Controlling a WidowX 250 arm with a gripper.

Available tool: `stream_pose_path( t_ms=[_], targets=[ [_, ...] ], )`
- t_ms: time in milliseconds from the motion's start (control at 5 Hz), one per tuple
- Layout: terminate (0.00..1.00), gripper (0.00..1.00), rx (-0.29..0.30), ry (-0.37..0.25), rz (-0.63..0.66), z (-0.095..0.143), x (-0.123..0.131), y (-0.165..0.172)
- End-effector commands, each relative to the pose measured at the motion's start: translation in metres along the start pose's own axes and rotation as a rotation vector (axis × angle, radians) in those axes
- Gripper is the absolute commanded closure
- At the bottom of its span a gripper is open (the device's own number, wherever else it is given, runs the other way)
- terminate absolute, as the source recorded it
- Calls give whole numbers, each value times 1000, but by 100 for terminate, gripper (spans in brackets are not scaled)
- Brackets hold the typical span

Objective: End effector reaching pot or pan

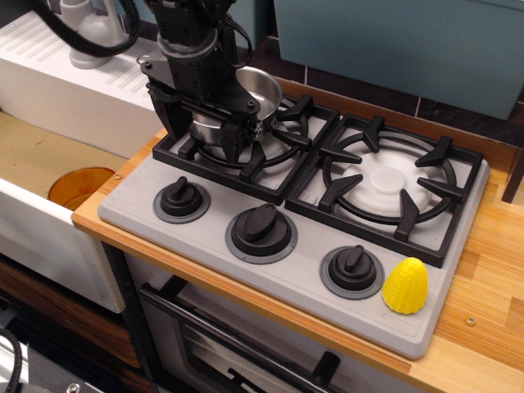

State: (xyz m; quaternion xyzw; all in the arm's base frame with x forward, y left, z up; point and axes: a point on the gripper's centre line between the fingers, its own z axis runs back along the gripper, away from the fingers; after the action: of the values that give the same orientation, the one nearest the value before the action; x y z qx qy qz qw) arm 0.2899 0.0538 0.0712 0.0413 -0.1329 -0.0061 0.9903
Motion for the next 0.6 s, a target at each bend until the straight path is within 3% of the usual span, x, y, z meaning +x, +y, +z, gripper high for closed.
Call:
stream_pose_path(
  t_ms=[0, 400],
  targets=[
    [0, 0, 0, 0, 0, 0, 0, 0],
    [0, 0, 21, 49, 74, 27, 20, -20]
  ],
)
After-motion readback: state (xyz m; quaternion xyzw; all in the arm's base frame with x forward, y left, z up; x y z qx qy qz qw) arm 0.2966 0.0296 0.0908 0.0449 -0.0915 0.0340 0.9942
